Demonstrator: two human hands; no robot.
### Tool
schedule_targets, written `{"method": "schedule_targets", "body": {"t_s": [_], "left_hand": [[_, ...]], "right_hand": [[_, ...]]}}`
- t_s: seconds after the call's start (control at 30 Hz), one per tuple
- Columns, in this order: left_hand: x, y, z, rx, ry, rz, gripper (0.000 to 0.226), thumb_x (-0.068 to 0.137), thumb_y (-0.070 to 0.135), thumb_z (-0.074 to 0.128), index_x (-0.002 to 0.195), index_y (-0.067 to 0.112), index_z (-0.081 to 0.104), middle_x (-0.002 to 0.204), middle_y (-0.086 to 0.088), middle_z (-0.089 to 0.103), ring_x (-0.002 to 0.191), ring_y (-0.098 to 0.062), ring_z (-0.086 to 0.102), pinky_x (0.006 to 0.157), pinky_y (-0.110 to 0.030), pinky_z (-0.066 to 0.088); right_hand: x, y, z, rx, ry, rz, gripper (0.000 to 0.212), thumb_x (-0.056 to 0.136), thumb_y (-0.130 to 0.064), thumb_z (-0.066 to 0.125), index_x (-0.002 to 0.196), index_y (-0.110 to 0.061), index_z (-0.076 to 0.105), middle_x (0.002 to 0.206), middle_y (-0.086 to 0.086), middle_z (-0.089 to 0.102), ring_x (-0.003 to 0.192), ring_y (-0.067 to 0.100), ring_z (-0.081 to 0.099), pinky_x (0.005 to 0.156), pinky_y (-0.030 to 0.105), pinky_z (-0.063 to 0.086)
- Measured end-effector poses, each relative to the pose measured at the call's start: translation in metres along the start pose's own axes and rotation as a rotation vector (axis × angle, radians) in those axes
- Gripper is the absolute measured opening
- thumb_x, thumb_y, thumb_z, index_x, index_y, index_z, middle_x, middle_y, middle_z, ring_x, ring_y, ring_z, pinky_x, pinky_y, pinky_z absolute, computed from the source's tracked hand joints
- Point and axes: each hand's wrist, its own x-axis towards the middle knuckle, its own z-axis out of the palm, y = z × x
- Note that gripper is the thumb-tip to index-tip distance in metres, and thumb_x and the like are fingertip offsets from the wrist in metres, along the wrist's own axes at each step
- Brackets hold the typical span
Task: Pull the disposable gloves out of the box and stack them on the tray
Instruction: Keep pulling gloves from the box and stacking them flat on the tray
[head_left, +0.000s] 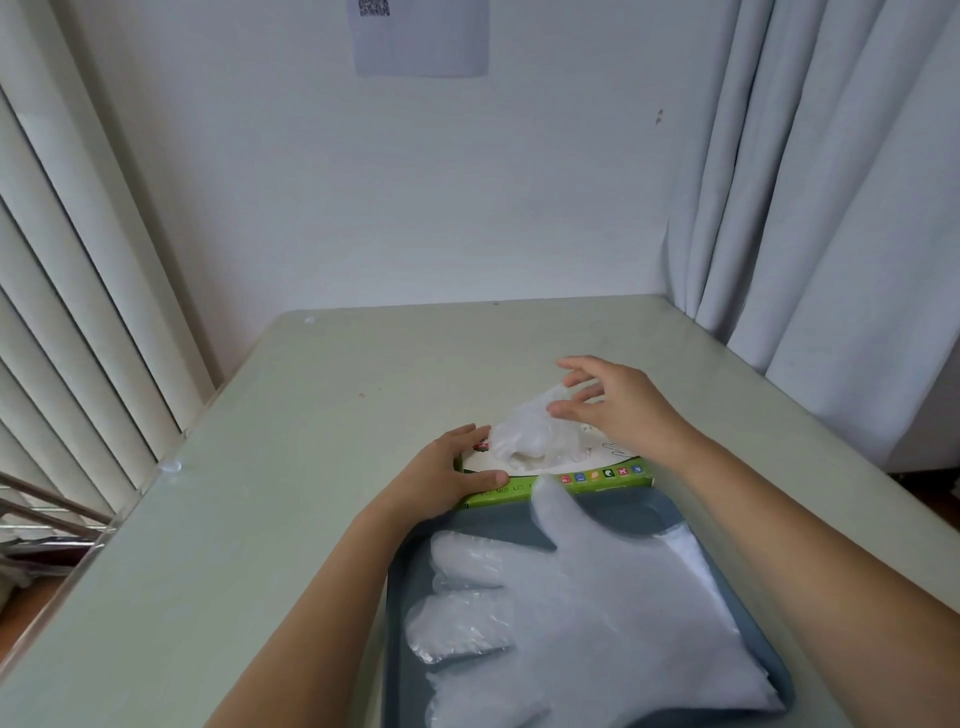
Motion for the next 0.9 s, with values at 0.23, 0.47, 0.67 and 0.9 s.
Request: {"method": "schedule_targets", "body": {"t_s": [0.23,0.47,0.67,0.9], "left_hand": [[-0.003,0.004,0.001,-0.053,0.053,-0.005,0.057,0.084,0.03,0.074,0.133,0.04,0.047,0.126,0.012,0.057,0.122,-0.012,0.052,0.09,-0.01,0.039],[-0.008,0.019,0.003,0.12,0.127,0.065,0.1,0.084,0.028,0.074,0.152,0.042,0.002,0.15,0.003,0.034,0.122,-0.004,0.04,0.098,-0.017,0.028],[-0.008,0.039,0.006,0.584,0.113,0.306,0.092,0.09,0.018,0.061,0.143,0.055,-0.005,0.16,0.007,-0.015,0.149,-0.024,0.005,0.119,-0.04,0.018],[0.007,0.056,0.022,0.728,-0.151,0.115,0.064,0.098,0.02,0.046,0.149,0.046,0.018,0.162,-0.001,-0.012,0.149,-0.03,-0.005,0.118,-0.054,0.012]], "right_hand": [[0.012,-0.006,0.006,0.028,0.188,-0.061,0.01,0.085,-0.014,0.069,0.079,-0.011,0.075,0.07,-0.005,0.067,0.064,0.005,0.058,0.066,0.008,0.042],[0.008,0.002,-0.016,0.675,0.397,0.31,0.019,0.091,-0.011,0.061,0.074,-0.005,0.068,0.077,0.012,0.067,0.067,0.018,0.064,0.058,0.02,0.055],[0.002,-0.003,-0.022,0.575,0.363,0.256,0.021,0.093,-0.011,0.058,0.079,0.002,0.067,0.074,0.011,0.065,0.063,0.017,0.063,0.056,0.019,0.056],[-0.002,-0.015,-0.028,0.563,0.278,0.207,0.025,0.096,-0.013,0.054,0.074,-0.004,0.063,0.073,0.009,0.066,0.056,0.009,0.066,0.054,0.019,0.053]]}}
